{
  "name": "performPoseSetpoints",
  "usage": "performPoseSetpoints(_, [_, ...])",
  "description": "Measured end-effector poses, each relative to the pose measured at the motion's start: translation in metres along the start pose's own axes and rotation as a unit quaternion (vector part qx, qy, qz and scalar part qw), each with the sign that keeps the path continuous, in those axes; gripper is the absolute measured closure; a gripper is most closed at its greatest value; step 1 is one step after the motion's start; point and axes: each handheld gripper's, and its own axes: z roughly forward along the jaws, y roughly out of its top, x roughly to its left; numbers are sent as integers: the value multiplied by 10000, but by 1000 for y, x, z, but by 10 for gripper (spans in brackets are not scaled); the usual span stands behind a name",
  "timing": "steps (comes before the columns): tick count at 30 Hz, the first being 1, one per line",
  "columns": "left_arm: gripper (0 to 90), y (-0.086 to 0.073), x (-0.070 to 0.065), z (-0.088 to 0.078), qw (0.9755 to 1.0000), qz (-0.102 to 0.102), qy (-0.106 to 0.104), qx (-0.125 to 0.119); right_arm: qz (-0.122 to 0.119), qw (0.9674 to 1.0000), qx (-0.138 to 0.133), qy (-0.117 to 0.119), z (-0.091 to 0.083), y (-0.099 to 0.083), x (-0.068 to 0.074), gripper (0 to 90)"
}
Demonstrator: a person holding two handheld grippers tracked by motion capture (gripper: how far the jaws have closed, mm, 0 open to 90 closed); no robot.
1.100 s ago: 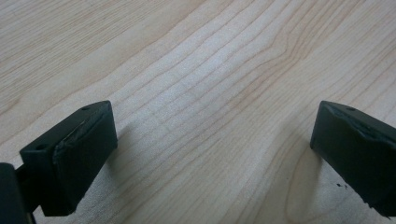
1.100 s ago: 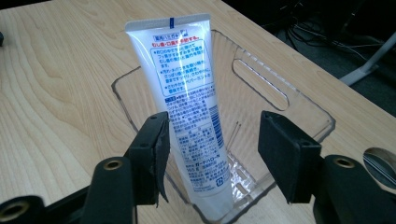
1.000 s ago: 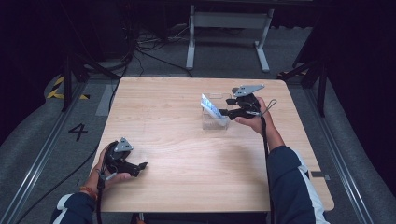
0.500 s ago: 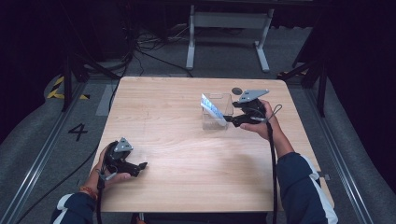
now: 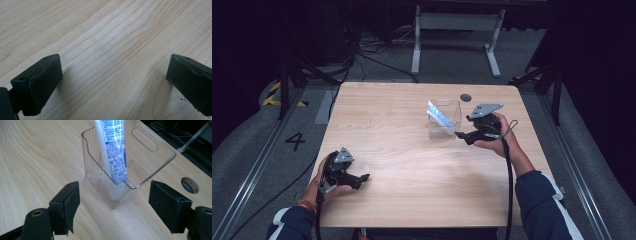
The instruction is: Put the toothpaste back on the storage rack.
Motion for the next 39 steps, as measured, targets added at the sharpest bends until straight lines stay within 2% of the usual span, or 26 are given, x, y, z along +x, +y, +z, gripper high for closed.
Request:
performPoseSetpoints(14, [10, 0, 0, 0, 10000, -2, -1, 0, -55, 9998, 131, -150, -15, -22, 10, 248])
performPoseSetpoints(36, [10, 0, 0, 0, 10000, -1, -3, 2, 32, 9988, 232, -420, -44, -84, 21, 249])
performPoseSetpoints(39, [10, 0, 0, 0, 10000, 0, 0, 1, 73, 9986, 281, -449, -48, -98, 23, 248])
